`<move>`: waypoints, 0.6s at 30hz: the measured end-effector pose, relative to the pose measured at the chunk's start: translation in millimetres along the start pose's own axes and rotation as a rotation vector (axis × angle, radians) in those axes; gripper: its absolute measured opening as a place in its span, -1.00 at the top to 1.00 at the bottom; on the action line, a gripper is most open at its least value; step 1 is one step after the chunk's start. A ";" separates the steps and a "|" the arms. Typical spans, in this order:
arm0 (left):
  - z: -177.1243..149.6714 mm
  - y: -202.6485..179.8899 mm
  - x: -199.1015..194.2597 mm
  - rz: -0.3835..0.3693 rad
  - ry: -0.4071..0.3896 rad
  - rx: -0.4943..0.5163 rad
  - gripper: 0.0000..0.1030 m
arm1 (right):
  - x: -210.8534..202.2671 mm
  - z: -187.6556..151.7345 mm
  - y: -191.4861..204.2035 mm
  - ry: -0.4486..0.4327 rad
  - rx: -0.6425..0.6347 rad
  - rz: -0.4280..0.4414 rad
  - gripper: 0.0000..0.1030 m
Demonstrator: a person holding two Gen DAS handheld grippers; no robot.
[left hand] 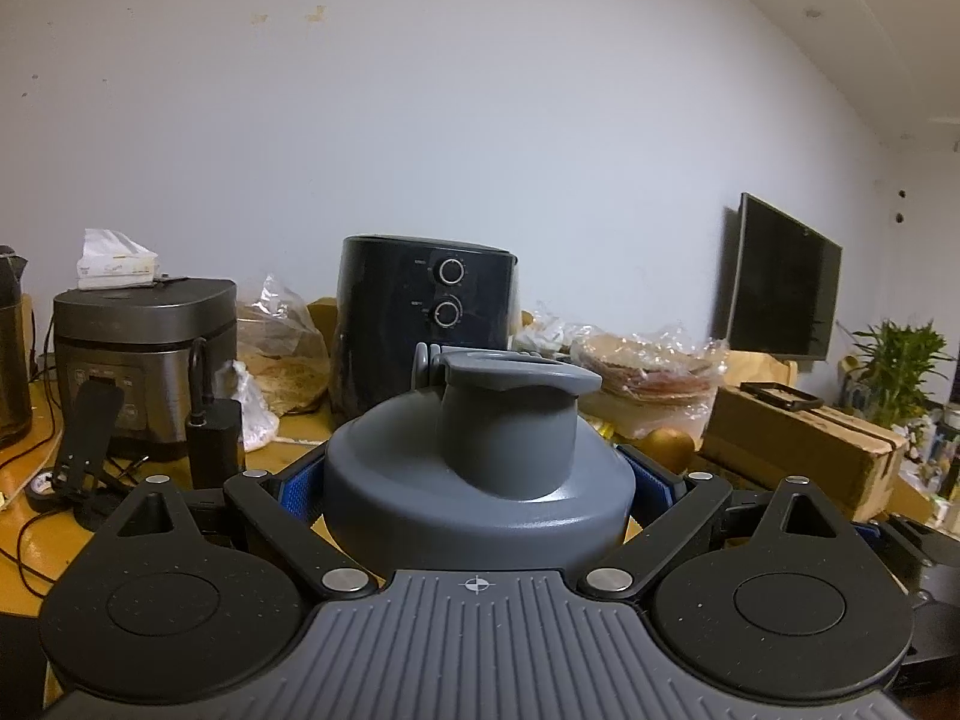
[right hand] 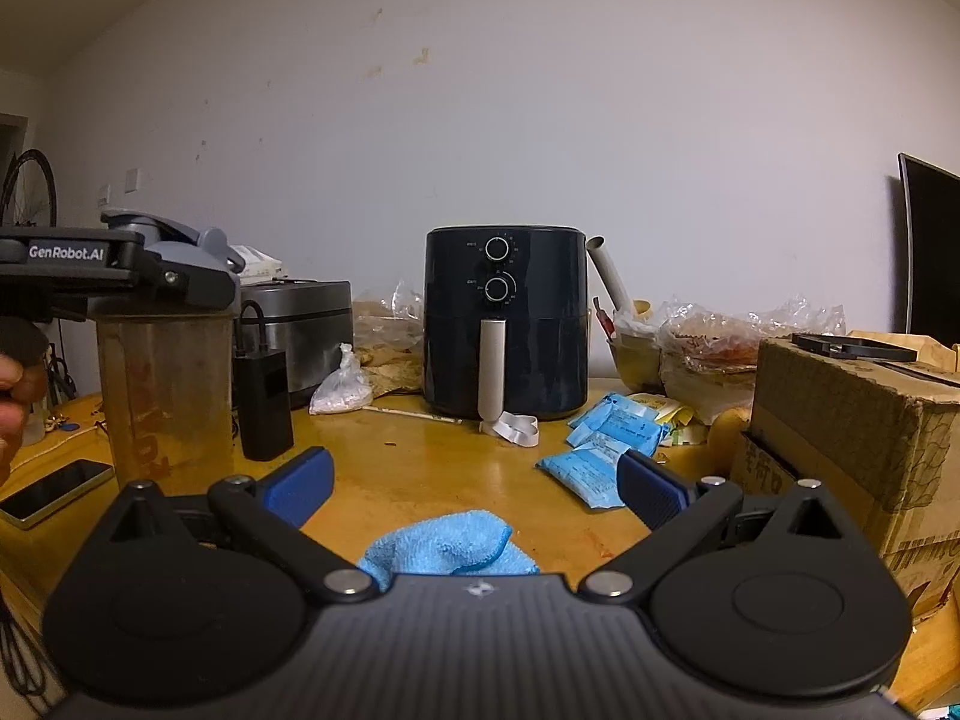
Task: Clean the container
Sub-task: 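Hold the shaker bottle in the left gripper while moving the right tool toward the blue cloth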
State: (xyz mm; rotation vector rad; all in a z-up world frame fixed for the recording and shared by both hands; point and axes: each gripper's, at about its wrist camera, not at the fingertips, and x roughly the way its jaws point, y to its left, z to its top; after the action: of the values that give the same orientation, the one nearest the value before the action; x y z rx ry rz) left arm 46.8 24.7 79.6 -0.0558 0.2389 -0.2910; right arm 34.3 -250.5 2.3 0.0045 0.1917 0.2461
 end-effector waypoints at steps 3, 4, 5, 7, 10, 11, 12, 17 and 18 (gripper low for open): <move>-3.4 -1.8 3.0 -0.012 -0.011 0.009 -0.86 | 0.8 -0.5 0.8 0.005 -0.004 -0.001 -1.00; -4.5 -2.7 4.2 -0.016 -0.015 0.013 -0.86 | 0.3 -0.6 1.6 0.005 -0.005 -0.002 -1.00; -5.8 -3.6 5.8 -0.019 -0.018 0.018 -0.86 | 2.0 -0.8 1.1 0.007 -0.005 -0.003 -1.00; -8.4 -4.8 9.1 -0.028 -0.024 0.021 -0.86 | 2.9 -1.0 1.4 0.010 -0.006 -0.005 -1.00; -12.2 -5.0 14.6 -0.043 -0.026 0.015 -0.86 | 3.3 -1.4 1.9 0.014 -0.007 -0.008 -1.00; -13.6 -5.0 16.5 -0.048 -0.026 0.013 -0.86 | 2.9 -1.6 2.4 0.016 -0.007 -0.009 -1.00; -15.0 -5.0 18.3 -0.052 -0.026 0.011 -0.86 | 3.3 -2.0 2.6 0.018 -0.008 -0.010 -1.00; -22.4 -3.5 27.0 -0.063 -0.020 0.006 -0.86 | 9.1 -3.1 1.0 0.029 -0.008 -0.014 -1.00; -23.6 -2.7 28.5 -0.066 -0.019 0.004 -0.86 | 9.9 -3.4 1.0 0.030 -0.008 -0.015 -1.00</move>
State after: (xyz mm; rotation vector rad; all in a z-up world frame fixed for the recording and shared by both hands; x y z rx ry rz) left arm 66.8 13.4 50.4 -0.0625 0.2179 -0.3565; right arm 42.8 -247.2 -2.8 -0.0083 0.2207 0.2317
